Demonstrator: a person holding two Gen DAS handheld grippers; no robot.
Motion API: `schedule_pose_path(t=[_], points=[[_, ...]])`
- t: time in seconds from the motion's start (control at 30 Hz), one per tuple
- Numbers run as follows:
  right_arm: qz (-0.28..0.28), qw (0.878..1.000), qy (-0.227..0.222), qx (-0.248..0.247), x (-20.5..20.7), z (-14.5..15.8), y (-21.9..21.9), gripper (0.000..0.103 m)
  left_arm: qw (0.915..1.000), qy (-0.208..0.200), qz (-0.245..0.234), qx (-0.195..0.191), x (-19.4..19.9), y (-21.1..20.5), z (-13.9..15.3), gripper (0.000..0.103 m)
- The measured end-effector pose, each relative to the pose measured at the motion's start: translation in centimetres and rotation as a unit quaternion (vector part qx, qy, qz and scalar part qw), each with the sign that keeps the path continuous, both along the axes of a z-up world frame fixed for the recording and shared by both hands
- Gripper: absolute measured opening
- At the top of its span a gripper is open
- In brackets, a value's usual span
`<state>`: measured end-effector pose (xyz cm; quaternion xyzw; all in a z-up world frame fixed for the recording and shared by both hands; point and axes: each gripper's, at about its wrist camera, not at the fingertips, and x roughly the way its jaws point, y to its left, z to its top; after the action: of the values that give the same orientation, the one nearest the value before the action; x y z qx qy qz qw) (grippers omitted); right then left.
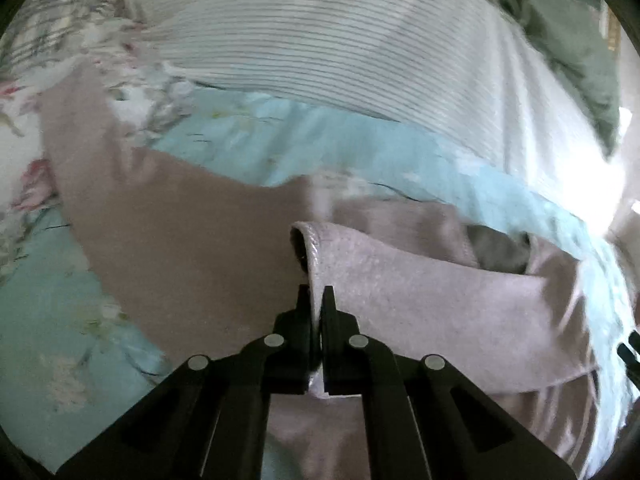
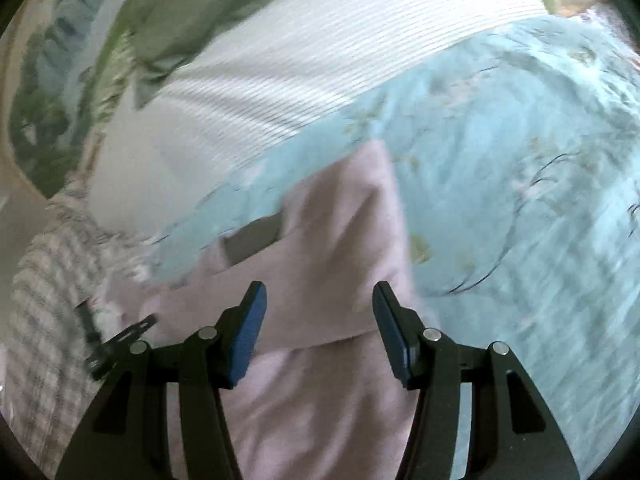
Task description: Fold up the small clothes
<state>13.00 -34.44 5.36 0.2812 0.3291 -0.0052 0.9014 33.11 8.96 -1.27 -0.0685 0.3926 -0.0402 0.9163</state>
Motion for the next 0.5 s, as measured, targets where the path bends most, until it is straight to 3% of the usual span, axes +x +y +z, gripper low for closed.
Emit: schedule_pose_path(t=[0.07, 0.23, 0.4, 0.43, 0.47, 0.5], points=[[-0.009, 1.000, 0.026, -0.008, 1.7, -0.9, -1.2, 0.057, 0.9997, 0.010, 0.005, -0.020, 0.3, 0.8, -0.4, 0.002], [0.007, 0.998, 0.062, -0.013, 5.5, -3.4, -2.4, 0.057, 0.9999, 0.016, 0.000, 0.005, -0.5, 0.4, -1.3, 0.002], [0.032, 0.995, 0.089, -0.009, 8.4, -5.8, -2.1, 0.057, 0.9997, 0.020, 0.012, -0.003, -0.7, 0.7, -1.4, 0.002], [0.035, 0.995, 0.090, -0.010, 8.6, -6.1, -2.0, 0.044, 0.9997, 0.023, 0.010, -0.004, -0.7, 0.5, -1.4, 0.002], [0.035, 0.995, 0.091, -0.012, 8.6, -6.2, -2.1, 0.006, 0.9998, 0.021, 0.005, -0.003, -0.8, 0.1, -1.2, 0.002], [0.038, 0.994, 0.101, 0.000, 8.7, -6.5, -2.4, 0.008, 0.9998, 0.018, -0.001, -0.001, -0.9, -0.4, -1.0, 0.002]])
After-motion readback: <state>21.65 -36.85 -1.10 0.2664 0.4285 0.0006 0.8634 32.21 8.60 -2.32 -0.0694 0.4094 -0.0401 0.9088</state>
